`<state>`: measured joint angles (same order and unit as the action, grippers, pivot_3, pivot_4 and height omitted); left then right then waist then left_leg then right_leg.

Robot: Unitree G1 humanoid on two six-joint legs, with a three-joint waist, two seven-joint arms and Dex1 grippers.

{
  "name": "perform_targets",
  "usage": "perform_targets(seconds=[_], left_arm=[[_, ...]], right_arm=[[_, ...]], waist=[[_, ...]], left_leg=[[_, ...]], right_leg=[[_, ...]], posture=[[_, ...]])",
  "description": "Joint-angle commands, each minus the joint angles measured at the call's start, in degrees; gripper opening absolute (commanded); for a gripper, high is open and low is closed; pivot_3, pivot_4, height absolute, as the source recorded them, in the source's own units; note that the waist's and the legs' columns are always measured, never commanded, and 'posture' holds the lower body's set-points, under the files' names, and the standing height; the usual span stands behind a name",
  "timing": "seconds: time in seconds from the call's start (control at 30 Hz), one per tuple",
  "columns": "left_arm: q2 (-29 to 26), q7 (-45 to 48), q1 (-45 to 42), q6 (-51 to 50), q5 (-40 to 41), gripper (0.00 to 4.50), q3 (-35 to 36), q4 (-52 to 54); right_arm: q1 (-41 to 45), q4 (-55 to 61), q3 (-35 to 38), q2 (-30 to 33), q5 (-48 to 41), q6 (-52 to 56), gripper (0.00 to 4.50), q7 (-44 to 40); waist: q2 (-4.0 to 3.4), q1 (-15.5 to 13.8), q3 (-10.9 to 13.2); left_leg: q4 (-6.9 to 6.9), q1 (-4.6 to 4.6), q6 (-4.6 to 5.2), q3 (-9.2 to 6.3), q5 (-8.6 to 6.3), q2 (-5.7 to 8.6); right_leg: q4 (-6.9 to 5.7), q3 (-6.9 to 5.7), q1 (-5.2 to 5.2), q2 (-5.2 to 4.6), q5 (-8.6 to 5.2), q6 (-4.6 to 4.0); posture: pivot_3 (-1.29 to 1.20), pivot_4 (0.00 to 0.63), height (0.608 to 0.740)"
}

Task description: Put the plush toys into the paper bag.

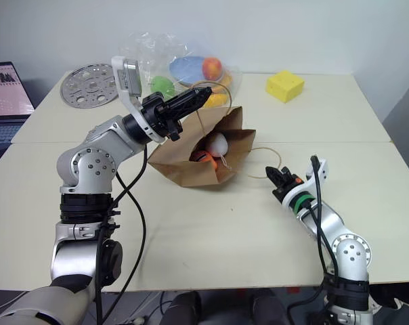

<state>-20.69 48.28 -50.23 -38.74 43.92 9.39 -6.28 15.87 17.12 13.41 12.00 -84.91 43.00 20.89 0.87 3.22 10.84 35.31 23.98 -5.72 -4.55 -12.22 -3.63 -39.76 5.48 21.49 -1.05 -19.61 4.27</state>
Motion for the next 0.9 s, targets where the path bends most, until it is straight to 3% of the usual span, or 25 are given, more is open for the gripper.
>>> perform_targets(seconds=[0.03,0.23,0.4,0.63,0.9], left_arm=[[-0.4,0.1,-0.9,0.9,-0.3,0.0,0.1,1.4],[-3.0,2.2,-3.1,-1.1,0.5,0.0,0.5,1.2],[-3.3,3.7,-4.4,-0.4,-0.5,0.0,-0.2,-1.2],[-1.7,3.7,-3.9,0.0,-1.5,0.0,-1.3,-1.4],[-3.6,3.6,-0.3,-1.1,-3.6,0.0,-2.7,-0.7]], right_arm=[[3.0,3.0,0.2,2.2,0.1,-0.2,0.03,-4.1],[15.3,7.4,0.1,6.4,-8.0,-0.3,0.03,-2.6],[22.9,7.2,-6.3,2.0,-9.0,-1.4,0.03,1.5],[20.7,6.1,-11.0,-0.1,-3.0,-0.7,0.03,-1.0],[19.7,4.7,-12.2,-0.6,4.2,-1.1,0.03,-2.9]], waist=[[0.0,0.0,0.0],[-0.01,0.1,0.0],[-0.01,0.1,0.0],[-0.01,-0.4,0.0],[-0.01,0.2,0.0]], left_leg=[[0.0,0.0,0.0,0.0,0.0,0.0],[0.0,-0.01,0.01,0.0,0.0,-0.01],[-0.01,-0.01,0.01,-0.02,0.0,-0.03],[0.04,0.06,0.0,-0.04,0.01,-0.03],[0.04,0.0,0.0,-0.02,0.01,-0.03]], right_leg=[[0.0,0.0,0.0,0.0,0.0,0.0],[-0.07,0.01,0.04,0.01,0.0,0.0],[-0.05,-0.02,0.02,0.02,0.0,0.0],[-0.03,-0.08,0.03,-0.01,0.0,0.0],[-0.1,-0.04,0.04,0.0,0.0,0.0]], posture=[[0.0,0.15,0.74],[0.0,0.15,0.74],[0.0,0.15,0.74],[0.0,0.15,0.74],[0.0,0.15,0.74]])
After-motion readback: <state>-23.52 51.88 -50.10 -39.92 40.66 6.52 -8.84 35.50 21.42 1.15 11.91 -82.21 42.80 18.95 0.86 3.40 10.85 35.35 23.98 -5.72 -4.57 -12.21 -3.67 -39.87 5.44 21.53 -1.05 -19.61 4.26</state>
